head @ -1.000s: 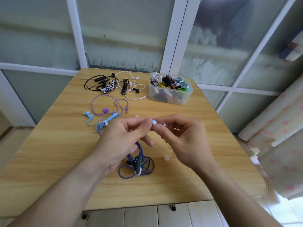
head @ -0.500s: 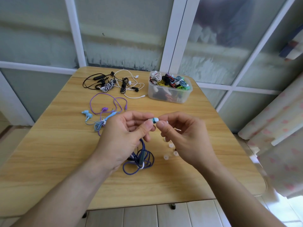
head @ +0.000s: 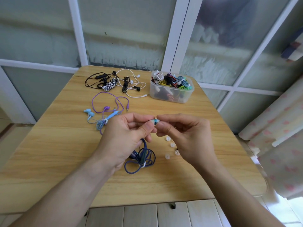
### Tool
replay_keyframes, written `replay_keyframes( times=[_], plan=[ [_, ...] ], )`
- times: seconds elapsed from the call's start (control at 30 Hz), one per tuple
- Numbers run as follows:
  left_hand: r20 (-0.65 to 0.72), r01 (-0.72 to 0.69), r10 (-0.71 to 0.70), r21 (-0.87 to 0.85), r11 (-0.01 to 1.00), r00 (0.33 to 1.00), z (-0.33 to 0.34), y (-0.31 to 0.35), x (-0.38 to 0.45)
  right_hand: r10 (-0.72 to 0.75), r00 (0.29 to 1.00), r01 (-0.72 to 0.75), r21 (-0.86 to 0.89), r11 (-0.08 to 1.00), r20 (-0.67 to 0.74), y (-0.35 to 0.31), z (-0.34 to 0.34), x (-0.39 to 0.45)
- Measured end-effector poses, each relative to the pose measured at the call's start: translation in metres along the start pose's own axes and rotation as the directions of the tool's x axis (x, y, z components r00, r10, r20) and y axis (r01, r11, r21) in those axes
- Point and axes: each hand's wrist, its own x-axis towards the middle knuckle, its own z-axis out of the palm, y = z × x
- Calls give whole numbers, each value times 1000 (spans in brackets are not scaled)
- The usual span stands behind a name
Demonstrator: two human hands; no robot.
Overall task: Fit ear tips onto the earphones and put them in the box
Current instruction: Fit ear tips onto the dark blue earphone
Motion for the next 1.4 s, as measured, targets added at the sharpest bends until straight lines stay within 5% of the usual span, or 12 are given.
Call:
replay_keyframes(
  times=[0.2, 0.37, 0.63, 0.83, 1.4],
  plan=[
    [-28, -121, 125, 107, 987, 992, -4, 4, 3, 63, 997, -64, 32, 997, 34, -5, 2, -2],
    [-4, -117, 118, 92, 989, 993, -4, 6, 2, 90, 995, -87, 78, 993, -31, -3, 1, -1],
    [56, -117, 111, 124, 985, 992, -3, 7, 1, 89, 995, -91, 58, 994, 37, -1, -5, 1],
    [71, -136, 125, 183, 974, 990, -8, 6, 2, 62, 973, -72, 38, 997, 221, -4, -13, 0],
    [161, -206, 165, 289, 935, 973, -6, 7, 0, 186, 948, -221, 113, 969, 258, 0, -15, 0]
  ],
)
